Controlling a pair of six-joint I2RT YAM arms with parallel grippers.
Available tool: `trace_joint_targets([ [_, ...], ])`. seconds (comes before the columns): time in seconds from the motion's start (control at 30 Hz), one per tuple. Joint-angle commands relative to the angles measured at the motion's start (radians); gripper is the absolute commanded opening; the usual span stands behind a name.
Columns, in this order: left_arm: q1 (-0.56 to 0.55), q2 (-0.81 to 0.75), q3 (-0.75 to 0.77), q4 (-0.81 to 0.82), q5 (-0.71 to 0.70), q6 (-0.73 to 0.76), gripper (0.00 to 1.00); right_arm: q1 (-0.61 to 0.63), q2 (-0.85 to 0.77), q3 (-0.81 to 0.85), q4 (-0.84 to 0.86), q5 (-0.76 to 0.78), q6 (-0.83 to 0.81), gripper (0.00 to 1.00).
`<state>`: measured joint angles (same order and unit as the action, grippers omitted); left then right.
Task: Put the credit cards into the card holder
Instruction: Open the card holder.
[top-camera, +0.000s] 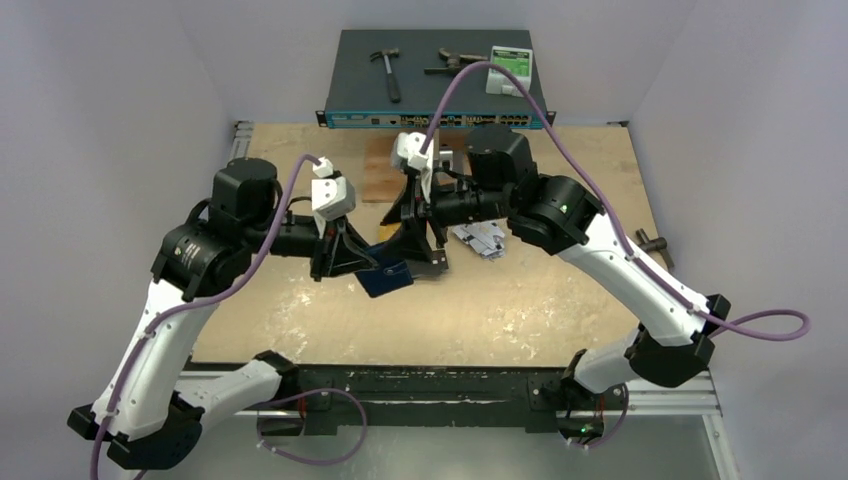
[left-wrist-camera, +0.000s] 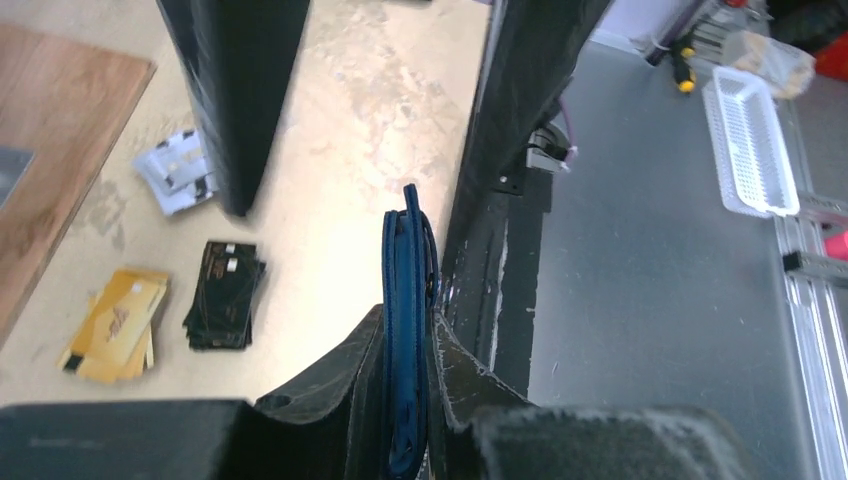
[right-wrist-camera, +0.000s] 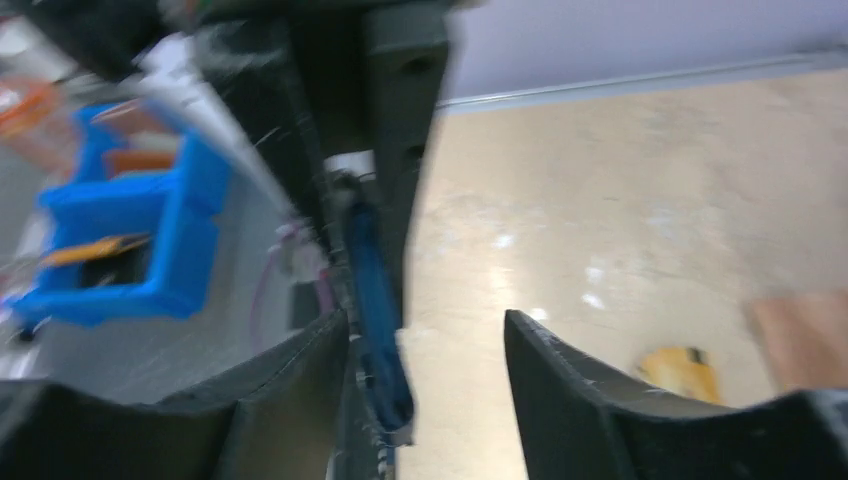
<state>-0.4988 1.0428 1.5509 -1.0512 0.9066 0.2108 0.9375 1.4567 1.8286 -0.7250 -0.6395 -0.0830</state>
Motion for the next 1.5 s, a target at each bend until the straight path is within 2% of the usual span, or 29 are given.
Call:
trace_joint_targets([
  [0.0,-0.001,-0.109,-0.122,0.267,-0.212,-0.309,0.0,-0.003,-0.071,-0.012,0.203,0.473,0.129,0.63],
  [0.13,0.0,-0.152,-0.136,0.331,-0.49,-0.429,0.0,-0.007,-0.101,-0.056,0.266,0.743,0.212,0.73],
  [0.2,0.001,-0.183,-0.149,0.39,-0.594,-0.45,0.0,-0.007,-0.14,-0.137,0.33,0.756,0.271,0.78],
  [0.33,0.0,-0.198,-0.147,0.45,-0.694,-0.472,0.0,-0.007,-0.19,-0.285,0.454,0.751,0.434,0.78],
  [0.53,0.001,-0.2,-0.2,0.51,-0.743,-0.424,0.0,-0.007,-0.165,-0.418,0.684,0.602,0.714,0.74],
  [0.7,0.0,-0.217,-0.23,0.524,-0.777,-0.434,0.0,-0.007,-0.151,-0.502,0.909,0.559,0.825,0.72],
  [0.93,0.0,-0.223,-0.228,0.522,-0.756,-0.469,0.0,-0.006,-0.096,-0.535,1.058,0.458,0.937,0.7],
  [1.1,0.0,-0.23,-0.216,0.532,-0.715,-0.497,0.0,-0.008,-0.087,-0.557,1.106,0.442,0.989,0.66],
  [1.37,0.002,-0.236,-0.215,0.55,-0.684,-0.495,0.0,-0.008,-0.061,-0.569,1.145,0.422,1.044,0.51],
  [1.47,0.003,-0.24,-0.211,0.556,-0.664,-0.5,0.0,-0.008,-0.062,-0.582,1.143,0.426,1.061,0.5],
])
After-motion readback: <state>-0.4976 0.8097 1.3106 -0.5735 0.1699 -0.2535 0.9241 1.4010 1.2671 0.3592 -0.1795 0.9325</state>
